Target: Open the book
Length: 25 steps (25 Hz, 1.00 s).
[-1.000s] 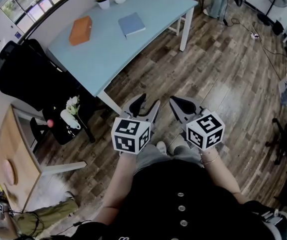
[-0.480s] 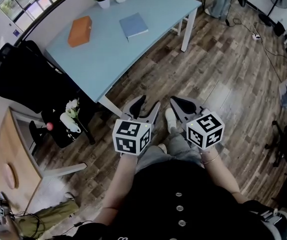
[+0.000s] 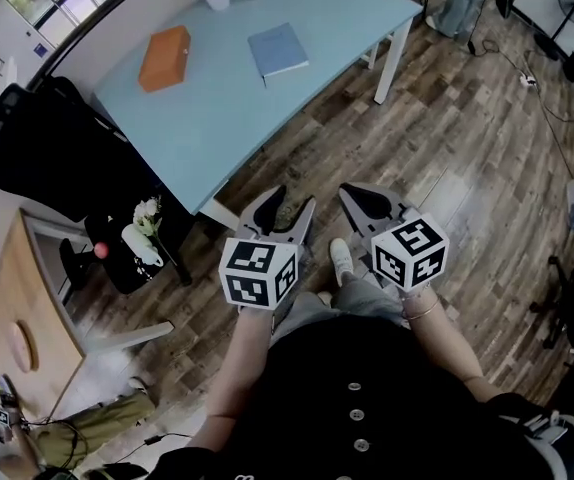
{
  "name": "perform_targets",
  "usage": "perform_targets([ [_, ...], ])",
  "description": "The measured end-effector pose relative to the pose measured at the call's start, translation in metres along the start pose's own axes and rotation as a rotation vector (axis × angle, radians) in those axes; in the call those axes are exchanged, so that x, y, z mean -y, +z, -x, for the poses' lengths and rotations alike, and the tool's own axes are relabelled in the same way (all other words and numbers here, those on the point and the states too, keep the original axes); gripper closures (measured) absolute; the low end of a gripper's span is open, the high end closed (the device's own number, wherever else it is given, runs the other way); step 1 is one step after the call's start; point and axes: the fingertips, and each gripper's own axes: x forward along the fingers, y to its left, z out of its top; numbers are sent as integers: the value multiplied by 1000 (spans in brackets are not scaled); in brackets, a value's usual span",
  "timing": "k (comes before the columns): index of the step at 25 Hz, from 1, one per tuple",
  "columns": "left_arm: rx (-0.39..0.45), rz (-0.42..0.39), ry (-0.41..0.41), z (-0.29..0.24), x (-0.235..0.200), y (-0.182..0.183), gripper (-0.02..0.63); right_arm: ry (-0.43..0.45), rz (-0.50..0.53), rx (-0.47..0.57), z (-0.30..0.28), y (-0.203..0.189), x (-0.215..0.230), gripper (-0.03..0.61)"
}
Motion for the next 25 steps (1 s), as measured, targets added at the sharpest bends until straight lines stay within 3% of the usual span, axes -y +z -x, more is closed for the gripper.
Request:
perform_targets([
  [14, 9, 7, 57, -88, -33, 51, 423, 79, 45, -1, -59, 48, 84, 577],
  [25, 32, 36, 136, -139, -47, 75, 423, 150, 72, -12, -83, 63, 133, 577],
])
